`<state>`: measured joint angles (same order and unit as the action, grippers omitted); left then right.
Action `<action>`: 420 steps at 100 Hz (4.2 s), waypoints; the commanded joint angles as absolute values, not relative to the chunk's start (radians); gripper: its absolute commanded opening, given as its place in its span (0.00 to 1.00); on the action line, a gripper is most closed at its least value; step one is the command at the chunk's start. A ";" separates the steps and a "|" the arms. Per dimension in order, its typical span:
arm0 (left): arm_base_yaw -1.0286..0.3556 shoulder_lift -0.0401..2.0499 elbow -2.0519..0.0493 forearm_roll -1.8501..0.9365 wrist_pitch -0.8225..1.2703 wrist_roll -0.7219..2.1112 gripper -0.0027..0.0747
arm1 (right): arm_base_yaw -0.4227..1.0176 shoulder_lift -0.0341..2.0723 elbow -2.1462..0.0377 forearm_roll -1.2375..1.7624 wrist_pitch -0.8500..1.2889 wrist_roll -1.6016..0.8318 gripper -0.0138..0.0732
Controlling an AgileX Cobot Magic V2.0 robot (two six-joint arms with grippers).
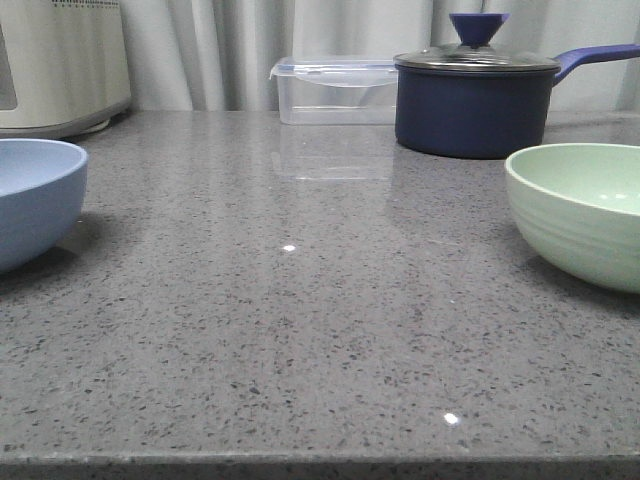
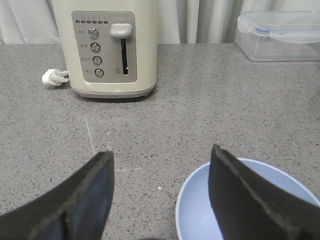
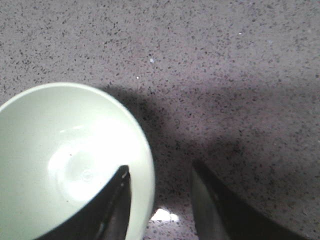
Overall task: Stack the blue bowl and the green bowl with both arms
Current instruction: 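Grasp the rim of the pale green bowl with the right gripper, then slide the green bowl toward the middle of the table with the right gripper, then release the green bowl and lift the right gripper away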
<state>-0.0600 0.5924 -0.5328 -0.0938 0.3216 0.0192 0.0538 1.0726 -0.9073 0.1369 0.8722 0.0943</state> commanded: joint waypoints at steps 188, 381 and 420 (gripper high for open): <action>-0.060 0.599 -0.572 -0.096 0.245 0.018 0.58 | 0.374 1.390 -1.215 0.208 0.925 0.069 0.08; -0.060 0.599 -0.572 -0.096 0.250 0.018 0.58 | 0.582 1.354 -1.127 0.235 0.838 0.089 0.21; -0.060 0.599 -0.572 -0.096 0.250 0.018 0.58 | 0.582 1.357 -1.082 0.262 0.792 0.089 0.08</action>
